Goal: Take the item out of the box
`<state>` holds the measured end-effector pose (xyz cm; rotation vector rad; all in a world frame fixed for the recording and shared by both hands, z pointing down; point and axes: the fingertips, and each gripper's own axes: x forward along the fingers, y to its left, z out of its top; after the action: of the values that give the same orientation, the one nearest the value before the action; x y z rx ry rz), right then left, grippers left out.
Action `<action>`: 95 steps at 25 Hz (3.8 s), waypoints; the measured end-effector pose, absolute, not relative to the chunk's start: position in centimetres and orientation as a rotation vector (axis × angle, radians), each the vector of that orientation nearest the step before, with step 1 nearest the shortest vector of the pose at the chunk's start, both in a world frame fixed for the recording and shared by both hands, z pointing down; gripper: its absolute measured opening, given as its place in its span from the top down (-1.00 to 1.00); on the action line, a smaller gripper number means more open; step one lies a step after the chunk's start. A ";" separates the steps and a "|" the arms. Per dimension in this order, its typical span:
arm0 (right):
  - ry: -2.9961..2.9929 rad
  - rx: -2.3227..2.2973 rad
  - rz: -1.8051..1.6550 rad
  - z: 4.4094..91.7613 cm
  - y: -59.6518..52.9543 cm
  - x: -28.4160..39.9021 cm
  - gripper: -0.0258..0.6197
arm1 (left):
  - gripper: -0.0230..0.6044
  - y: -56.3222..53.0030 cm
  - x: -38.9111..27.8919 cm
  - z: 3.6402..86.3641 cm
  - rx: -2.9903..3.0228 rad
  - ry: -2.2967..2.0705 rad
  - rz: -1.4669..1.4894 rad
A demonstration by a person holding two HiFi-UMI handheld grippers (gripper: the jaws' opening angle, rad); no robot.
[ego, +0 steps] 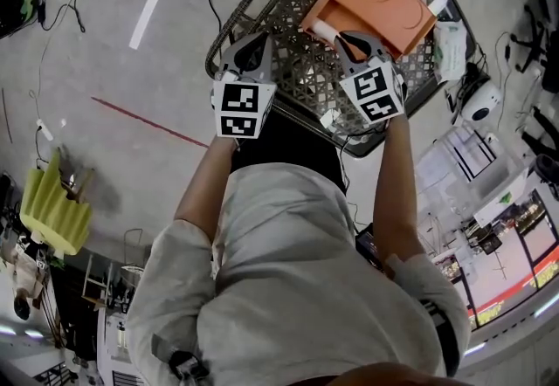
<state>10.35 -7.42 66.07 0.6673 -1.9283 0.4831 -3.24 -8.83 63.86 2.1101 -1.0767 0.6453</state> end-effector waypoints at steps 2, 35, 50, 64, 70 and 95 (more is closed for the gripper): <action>-1.891 0.586 0.466 67.1 -7.1 10.2 0.90 | 0.90 -8.4 -3.0 64.2 2.100 -1.073 0.648; -1.671 0.271 0.725 72.3 -7.9 7.9 0.59 | 0.90 -11.4 -10.4 64.6 2.025 -1.137 0.668; -1.646 0.234 0.724 72.1 -7.4 8.0 0.58 | 0.90 -12.0 -10.4 65.3 2.025 -1.103 0.667; -1.604 0.265 0.637 73.0 -5.9 11.2 0.54 | 0.90 -12.0 -8.8 65.3 2.047 -1.070 0.679; -1.607 0.296 0.618 73.2 -6.1 11.4 0.54 | 0.90 -11.7 -7.7 65.4 2.064 -1.046 0.693; -1.768 0.787 0.566 67.2 -6.6 12.2 0.54 | 0.90 -10.1 -1.2 63.1 2.222 -0.872 0.732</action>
<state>12.23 -6.55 67.24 0.7873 -1.7682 0.5661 -1.19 -10.11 63.15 2.2217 -0.8725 0.7324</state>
